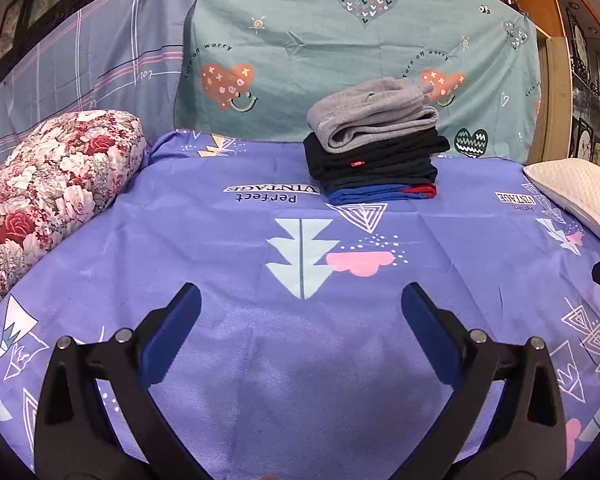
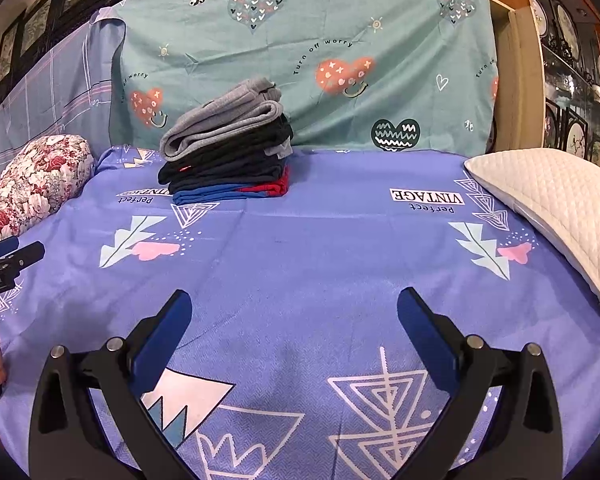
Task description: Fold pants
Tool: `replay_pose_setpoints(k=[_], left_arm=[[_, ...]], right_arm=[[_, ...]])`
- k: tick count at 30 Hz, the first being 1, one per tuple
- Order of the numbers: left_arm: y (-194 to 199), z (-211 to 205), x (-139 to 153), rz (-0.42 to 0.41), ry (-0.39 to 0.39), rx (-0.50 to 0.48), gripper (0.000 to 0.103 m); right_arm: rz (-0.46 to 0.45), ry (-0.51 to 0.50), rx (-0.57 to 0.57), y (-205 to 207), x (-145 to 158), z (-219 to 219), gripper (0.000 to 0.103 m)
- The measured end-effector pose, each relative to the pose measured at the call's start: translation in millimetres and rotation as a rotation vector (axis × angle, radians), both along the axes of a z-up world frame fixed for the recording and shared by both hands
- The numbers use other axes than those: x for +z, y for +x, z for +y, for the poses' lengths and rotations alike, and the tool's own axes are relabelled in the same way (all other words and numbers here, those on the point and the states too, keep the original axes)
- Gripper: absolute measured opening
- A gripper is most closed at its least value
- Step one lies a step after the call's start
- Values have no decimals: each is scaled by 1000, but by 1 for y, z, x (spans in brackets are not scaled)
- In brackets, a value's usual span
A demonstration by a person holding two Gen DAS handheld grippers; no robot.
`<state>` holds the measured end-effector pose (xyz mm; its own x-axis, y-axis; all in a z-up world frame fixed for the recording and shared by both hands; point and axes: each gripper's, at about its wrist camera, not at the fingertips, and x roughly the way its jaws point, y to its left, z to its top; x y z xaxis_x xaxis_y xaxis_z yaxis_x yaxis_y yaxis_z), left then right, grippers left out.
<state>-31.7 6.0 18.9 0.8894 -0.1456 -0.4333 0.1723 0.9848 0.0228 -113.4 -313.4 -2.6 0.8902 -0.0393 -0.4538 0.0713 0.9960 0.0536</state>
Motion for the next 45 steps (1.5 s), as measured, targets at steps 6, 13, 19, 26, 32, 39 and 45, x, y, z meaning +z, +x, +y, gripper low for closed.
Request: replay_pose_setpoints(k=[6,13,19,26,32,39,45], left_arm=[[0,2,1,-3,3,24,101],[0,-1,-1,5,27,31,101],[-6,-6,0,-18,58,28,101],[-4,-7,-1,-8,62,28,101],[-5,-8,-1,-6,59,15,101],[-3,-6,-1,7,50,24,101],[-3,-6,-1,8,56,26,101]], right_arm=[[-7,-1,-7,-1,1,-1,102],[-21,-10,-46,-2,2,-4,102],[-20,-1,-68,-1,2,-8,102],[-14,0,-68,0,2,-7,102],[-8,3,-69,1,1,-8,102],[1,7,-70,2,0,-8,102],[2,8,-71,3,0,-8,102]])
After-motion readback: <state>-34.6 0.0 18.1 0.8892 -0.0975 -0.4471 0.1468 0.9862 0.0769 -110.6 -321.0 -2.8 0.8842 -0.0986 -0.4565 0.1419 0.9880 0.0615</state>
